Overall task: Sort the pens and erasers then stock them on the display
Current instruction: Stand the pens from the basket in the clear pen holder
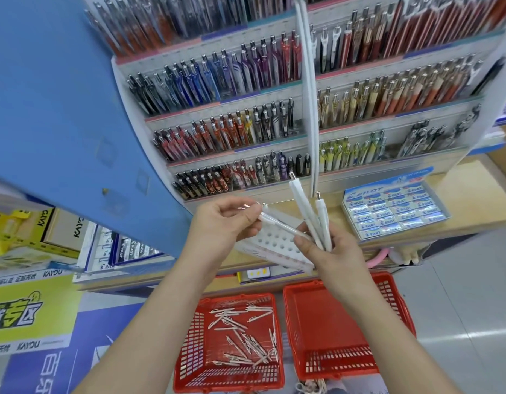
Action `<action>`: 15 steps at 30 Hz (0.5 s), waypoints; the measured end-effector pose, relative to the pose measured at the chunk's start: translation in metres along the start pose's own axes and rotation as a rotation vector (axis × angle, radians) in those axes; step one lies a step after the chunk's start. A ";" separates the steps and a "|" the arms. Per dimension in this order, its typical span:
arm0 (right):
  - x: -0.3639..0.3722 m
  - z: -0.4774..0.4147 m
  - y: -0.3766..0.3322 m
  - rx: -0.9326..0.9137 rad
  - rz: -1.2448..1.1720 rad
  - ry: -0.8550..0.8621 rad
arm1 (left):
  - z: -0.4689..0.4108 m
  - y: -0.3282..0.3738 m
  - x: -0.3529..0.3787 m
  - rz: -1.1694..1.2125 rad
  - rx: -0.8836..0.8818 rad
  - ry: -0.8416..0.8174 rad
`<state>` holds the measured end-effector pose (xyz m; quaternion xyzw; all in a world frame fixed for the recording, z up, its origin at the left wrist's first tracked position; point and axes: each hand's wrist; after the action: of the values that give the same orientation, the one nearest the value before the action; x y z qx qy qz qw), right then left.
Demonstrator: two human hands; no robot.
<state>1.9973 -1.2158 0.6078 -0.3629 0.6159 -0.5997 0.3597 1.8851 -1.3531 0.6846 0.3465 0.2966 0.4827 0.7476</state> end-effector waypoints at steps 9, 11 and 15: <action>0.010 0.001 0.006 -0.024 0.078 0.005 | 0.002 0.004 -0.011 -0.054 0.037 0.096; 0.010 0.000 0.009 -0.010 0.137 0.047 | 0.001 0.008 -0.014 -0.064 0.106 0.177; -0.002 -0.003 0.027 0.019 0.357 0.170 | -0.004 0.009 -0.030 -0.296 0.256 0.340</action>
<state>1.9955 -1.2122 0.5812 -0.1925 0.6930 -0.5605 0.4105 1.8666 -1.3773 0.6927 0.3050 0.5242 0.3781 0.6995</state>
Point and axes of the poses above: each hand's wrist, its own z-axis away from the middle knuckle, its own x-axis out of the palm, y = z × x, and after that the axes turned 12 degrees about -x, right-handed
